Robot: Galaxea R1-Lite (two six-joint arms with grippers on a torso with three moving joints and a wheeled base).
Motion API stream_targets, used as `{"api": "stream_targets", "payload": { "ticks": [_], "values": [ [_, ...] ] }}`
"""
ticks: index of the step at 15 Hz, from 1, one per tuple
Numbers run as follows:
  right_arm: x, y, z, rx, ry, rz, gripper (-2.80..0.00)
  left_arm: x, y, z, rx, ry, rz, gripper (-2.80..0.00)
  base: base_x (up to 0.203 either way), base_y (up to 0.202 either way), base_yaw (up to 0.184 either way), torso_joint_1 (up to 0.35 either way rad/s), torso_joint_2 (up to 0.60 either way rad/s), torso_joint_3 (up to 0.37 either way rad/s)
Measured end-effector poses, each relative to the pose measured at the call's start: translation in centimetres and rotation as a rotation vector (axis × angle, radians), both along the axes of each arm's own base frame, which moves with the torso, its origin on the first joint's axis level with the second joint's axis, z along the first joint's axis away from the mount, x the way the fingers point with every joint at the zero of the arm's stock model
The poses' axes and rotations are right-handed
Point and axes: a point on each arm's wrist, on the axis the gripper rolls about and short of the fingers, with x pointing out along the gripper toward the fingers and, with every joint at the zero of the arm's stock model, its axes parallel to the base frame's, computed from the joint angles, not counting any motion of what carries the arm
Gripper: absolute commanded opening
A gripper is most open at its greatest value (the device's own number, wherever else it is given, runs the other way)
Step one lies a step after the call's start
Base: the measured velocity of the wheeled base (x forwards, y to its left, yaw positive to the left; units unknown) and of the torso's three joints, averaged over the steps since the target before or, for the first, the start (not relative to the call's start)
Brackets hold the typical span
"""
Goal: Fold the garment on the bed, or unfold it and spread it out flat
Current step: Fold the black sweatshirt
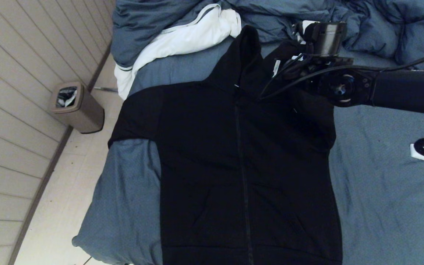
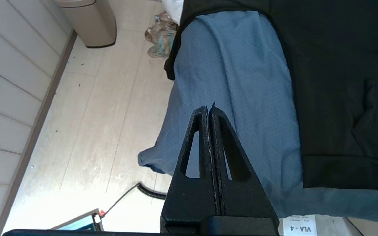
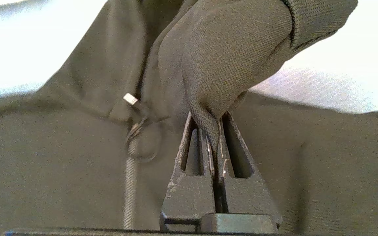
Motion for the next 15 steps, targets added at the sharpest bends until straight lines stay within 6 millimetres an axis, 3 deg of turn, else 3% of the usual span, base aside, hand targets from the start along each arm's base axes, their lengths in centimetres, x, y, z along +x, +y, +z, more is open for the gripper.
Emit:
{"api": "stream_targets", "payload": {
  "ticks": [4,8,9,15],
  "values": [
    [0.1,3.2,-1.6,-0.032,0.034,0.029,-2.80,0.0,0.0,0.0,0.000,0.000,0.000,-2.80,0.000,0.000,0.000,0.000,0.00,0.000],
    [0.7,4.2,-3.2,-0.072,0.066,0.035,-2.80,0.0,0.0,0.0,0.000,0.000,0.000,-2.80,0.000,0.000,0.000,0.000,0.00,0.000],
    [0.8,4.3,-3.4,-0.074,0.070,0.036,0.00,0.0,0.0,0.0,0.000,0.000,0.000,-2.80,0.000,0.000,0.000,0.000,0.00,0.000],
    [1.0,4.0,-3.5,-0.096,0.073,0.029,0.00,0.0,0.0,0.0,0.000,0.000,0.000,-2.80,0.000,0.000,0.000,0.000,0.00,0.000]
  ]
}}
